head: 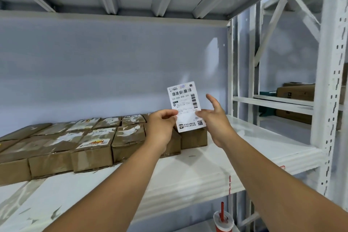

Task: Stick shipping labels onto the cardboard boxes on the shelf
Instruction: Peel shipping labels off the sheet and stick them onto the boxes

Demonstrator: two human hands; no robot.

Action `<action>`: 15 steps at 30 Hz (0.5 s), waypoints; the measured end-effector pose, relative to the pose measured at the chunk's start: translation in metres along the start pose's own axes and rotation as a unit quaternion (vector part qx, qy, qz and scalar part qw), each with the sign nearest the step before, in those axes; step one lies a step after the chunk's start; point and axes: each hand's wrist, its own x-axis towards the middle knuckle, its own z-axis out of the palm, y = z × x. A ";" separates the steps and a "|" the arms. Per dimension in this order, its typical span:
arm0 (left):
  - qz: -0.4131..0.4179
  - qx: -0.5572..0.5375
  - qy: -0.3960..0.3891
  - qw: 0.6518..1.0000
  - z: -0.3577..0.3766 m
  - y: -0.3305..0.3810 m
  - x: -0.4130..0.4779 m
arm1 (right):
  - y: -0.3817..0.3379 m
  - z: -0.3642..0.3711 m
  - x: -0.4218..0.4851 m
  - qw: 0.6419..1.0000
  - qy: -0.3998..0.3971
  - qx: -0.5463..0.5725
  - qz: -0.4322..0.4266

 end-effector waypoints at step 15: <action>0.114 0.277 -0.060 0.952 0.021 -0.007 0.041 | 0.039 -0.020 0.040 0.989 0.064 -0.101 -0.088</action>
